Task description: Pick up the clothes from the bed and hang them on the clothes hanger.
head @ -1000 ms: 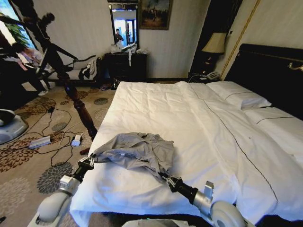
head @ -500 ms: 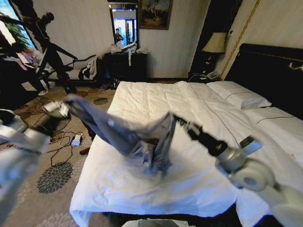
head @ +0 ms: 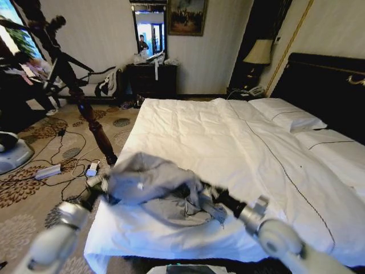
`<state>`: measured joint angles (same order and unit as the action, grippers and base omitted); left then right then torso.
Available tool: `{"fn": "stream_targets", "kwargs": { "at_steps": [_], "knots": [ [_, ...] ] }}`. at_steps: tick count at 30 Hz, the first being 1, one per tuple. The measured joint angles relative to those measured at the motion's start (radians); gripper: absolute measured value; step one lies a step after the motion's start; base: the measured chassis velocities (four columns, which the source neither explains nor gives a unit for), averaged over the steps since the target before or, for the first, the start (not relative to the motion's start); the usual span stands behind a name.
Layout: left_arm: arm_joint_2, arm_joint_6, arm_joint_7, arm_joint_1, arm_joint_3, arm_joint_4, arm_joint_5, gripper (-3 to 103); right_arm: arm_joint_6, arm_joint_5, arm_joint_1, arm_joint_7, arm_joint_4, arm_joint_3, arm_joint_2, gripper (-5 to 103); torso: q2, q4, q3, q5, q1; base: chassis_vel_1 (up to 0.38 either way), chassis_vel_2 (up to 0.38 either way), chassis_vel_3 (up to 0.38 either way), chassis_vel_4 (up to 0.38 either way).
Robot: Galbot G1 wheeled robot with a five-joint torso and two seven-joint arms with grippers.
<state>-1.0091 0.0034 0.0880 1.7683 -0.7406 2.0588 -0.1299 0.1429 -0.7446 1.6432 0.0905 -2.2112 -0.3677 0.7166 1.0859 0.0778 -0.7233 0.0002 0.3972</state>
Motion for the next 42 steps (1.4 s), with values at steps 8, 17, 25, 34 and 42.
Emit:
{"fn": "stream_targets", "kwargs": {
  "at_steps": [8,17,25,34,42],
  "knots": [
    [-0.024,0.011,0.011,0.044,0.025,-0.013,0.090,0,0.060,0.135,0.063,0.081,0.028,0.067,0.005,0,0.000,0.0001,0.000,0.0000,0.000,0.000,0.000,0.000,0.000],
    [-0.039,0.005,0.010,0.065,0.019,-0.017,0.119,0,0.051,0.070,0.061,0.208,-0.016,0.089,-0.020,13,0.000,0.0000,0.000,-0.0003,0.000,0.000,0.000,0.000,0.000],
    [-0.039,0.019,0.004,0.069,0.007,-0.032,0.125,0,-0.099,-0.027,-0.019,0.628,0.029,0.031,-0.054,45,0.000,0.0002,0.000,-0.0002,0.000,0.000,0.000,0.000,0.000],
    [-0.039,0.022,0.003,0.075,0.004,-0.029,0.125,0,0.028,-0.156,-0.142,0.174,0.014,0.060,-0.040,78,0.000,0.0002,0.000,-0.0001,0.000,0.000,0.000,0.000,0.000],
    [-0.039,0.018,-0.006,0.071,-0.002,-0.029,0.119,0,0.232,-0.449,-0.273,-0.149,-0.039,0.168,0.004,100,0.000,0.0001,0.000,-0.0002,0.000,0.000,0.000,0.000,0.000]
  ]
}}
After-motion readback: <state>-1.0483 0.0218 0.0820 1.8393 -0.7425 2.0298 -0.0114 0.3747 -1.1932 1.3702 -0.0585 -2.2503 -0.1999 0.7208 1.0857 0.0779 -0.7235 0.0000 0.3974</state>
